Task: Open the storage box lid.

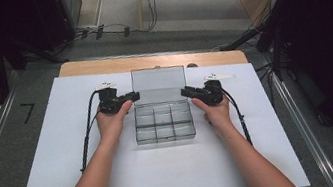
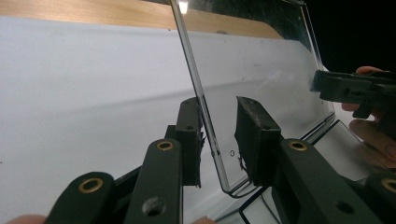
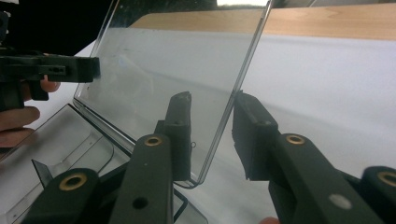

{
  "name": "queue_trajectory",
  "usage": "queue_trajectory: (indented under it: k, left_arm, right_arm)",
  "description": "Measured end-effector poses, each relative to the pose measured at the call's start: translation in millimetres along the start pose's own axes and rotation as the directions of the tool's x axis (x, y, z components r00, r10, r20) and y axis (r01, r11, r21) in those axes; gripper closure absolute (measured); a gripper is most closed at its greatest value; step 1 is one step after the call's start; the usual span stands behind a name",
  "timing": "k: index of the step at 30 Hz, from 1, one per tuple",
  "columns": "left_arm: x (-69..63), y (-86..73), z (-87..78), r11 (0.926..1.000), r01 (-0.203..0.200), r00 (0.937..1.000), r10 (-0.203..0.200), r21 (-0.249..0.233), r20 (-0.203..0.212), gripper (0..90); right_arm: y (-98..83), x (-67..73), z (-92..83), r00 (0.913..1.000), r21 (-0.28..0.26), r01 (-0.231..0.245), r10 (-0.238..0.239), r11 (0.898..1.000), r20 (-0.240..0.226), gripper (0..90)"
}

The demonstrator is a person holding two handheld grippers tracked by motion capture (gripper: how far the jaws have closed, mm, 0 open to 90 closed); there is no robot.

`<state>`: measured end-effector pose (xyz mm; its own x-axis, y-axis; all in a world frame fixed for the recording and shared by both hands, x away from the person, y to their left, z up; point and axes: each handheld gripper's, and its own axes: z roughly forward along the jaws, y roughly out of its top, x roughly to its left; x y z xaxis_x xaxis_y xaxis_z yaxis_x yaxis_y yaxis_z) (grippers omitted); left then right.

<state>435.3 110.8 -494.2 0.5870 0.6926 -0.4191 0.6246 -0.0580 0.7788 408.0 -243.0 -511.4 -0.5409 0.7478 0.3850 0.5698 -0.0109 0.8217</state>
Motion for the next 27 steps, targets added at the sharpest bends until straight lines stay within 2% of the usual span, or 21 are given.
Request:
queue_trajectory:
  k: [5,27]
  left_arm:
    - [-0.2,-0.9,1.8,0.9999,-0.005,0.9999,0.005,0.010,-0.011,67.3]
    - [5.0,-4.5,6.5,0.9989,0.030,0.9994,-0.029,0.036,-0.017,59.2]
  right_arm:
    - [-2.1,-2.4,2.3,0.9997,0.007,-0.020,0.020,1.000,-0.014,63.0]
    - [-6.0,-7.1,8.3,0.9960,0.072,-0.067,0.071,0.995,-0.055,50.0]
